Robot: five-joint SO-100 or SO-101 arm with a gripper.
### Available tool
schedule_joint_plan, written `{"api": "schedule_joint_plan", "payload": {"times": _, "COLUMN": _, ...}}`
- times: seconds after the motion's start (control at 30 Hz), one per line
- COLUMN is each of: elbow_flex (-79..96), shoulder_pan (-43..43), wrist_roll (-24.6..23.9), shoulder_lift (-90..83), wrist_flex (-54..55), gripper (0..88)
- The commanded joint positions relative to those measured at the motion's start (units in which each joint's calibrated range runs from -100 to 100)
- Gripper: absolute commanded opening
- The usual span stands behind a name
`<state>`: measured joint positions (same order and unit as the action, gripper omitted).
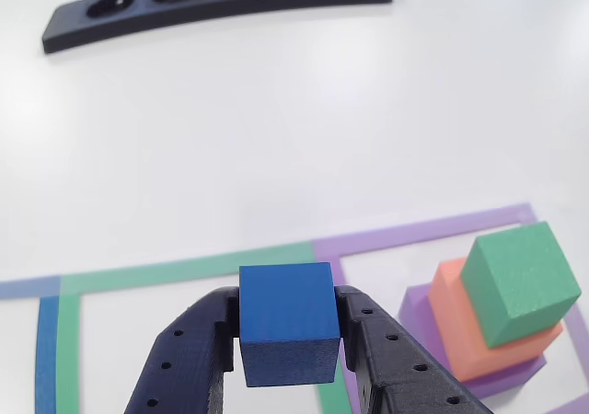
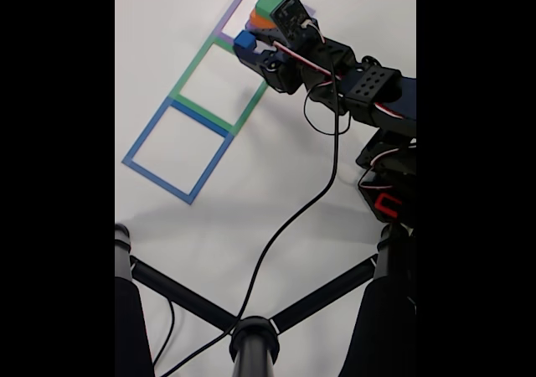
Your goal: Tower of hanoi
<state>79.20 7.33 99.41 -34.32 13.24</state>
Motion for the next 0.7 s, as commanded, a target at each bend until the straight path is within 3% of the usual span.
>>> {"api": "schedule_joint_plan", "payload": {"times": 0.0, "elbow_flex": 1.2, "shoulder_pan": -1.0, "wrist_roll": 0.6, "shoulder_lift": 3.1, "wrist_flex": 7.5, "gripper": 4.6}}
{"api": "schedule_joint_plan", "payload": {"times": 0.27, "elbow_flex": 3.6, "shoulder_pan": -4.2, "wrist_roll": 0.6, "shoulder_lift": 17.8, "wrist_flex": 25.9, "gripper": 4.6}}
{"api": "schedule_joint_plan", "payload": {"times": 0.67, "elbow_flex": -1.6, "shoulder_pan": -6.5, "wrist_roll": 0.6, "shoulder_lift": 37.7, "wrist_flex": 41.1, "gripper": 5.2}}
